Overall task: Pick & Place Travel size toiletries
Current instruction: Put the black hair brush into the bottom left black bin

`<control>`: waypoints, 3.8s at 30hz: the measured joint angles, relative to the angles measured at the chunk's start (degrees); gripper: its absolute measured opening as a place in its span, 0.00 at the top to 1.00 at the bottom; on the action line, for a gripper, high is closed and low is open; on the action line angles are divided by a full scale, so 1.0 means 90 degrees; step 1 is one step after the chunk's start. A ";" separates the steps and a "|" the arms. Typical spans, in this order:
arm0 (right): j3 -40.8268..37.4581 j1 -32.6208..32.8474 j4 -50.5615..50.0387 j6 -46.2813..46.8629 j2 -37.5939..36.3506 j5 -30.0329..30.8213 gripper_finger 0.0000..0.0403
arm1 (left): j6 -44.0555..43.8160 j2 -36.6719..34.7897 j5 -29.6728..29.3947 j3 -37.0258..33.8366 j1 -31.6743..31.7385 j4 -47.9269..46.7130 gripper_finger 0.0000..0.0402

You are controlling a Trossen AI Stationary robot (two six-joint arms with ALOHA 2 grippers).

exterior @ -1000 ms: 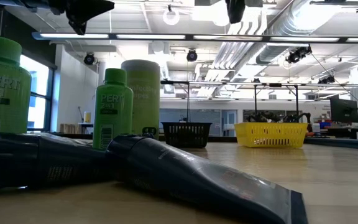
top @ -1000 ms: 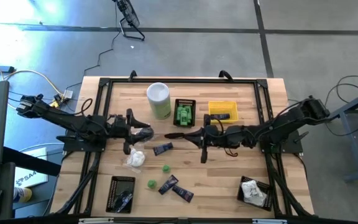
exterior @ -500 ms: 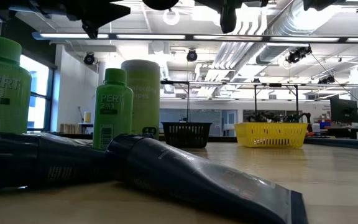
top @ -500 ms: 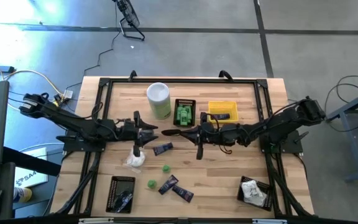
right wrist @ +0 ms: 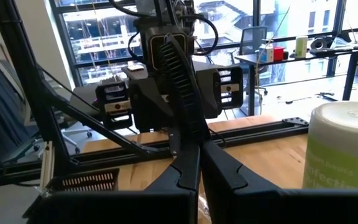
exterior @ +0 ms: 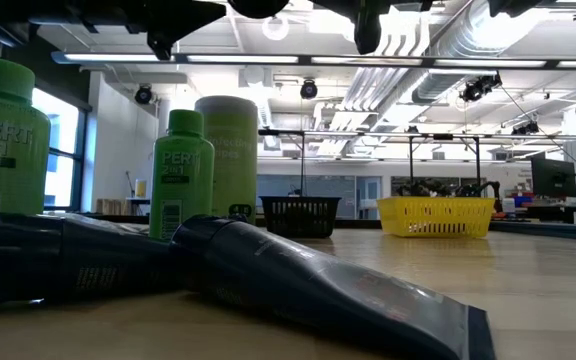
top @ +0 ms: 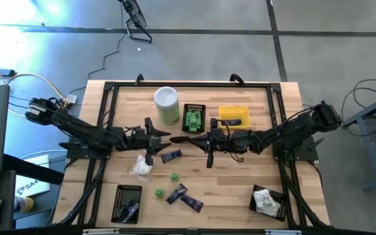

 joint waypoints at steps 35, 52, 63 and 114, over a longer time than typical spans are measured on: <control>0.0000 -0.0032 -0.0107 0.0002 -0.0005 0.0005 0.99 | 0.0579 0.1140 -0.0084 0.0855 0.0000 0.0143 0.68; 0.0000 -0.0029 -0.0172 0.0002 -0.0010 -0.0017 0.99 | 0.0596 0.1138 -0.0109 0.0855 0.0000 0.0141 0.92; 0.0000 -0.0022 -0.0181 0.0000 -0.0010 0.0088 0.90 | 0.0478 0.1138 -0.0105 0.0855 0.0000 0.0138 0.91; -0.0002 -0.0450 -0.1741 -0.0330 -0.0918 0.0180 0.29 | -0.3759 -0.1631 -0.0909 0.0852 -0.1531 -0.5155 0.91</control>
